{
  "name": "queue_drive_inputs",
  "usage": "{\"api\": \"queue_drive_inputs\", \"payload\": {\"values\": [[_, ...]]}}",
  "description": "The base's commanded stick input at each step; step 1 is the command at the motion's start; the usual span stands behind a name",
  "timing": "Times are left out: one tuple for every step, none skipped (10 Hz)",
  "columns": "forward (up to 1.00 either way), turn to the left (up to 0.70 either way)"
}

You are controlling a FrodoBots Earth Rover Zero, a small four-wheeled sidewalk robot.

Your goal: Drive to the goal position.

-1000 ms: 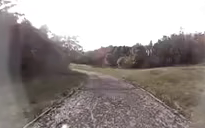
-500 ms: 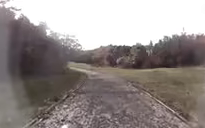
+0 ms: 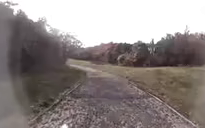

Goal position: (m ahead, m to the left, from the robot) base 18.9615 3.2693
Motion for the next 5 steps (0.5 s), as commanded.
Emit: {"api": "queue_drive_inputs", "payload": {"values": [[0.7,0.0],[0.7,0.0],[0.7,-0.01],[0.7,-0.07],[0.7,-0.17]]}}
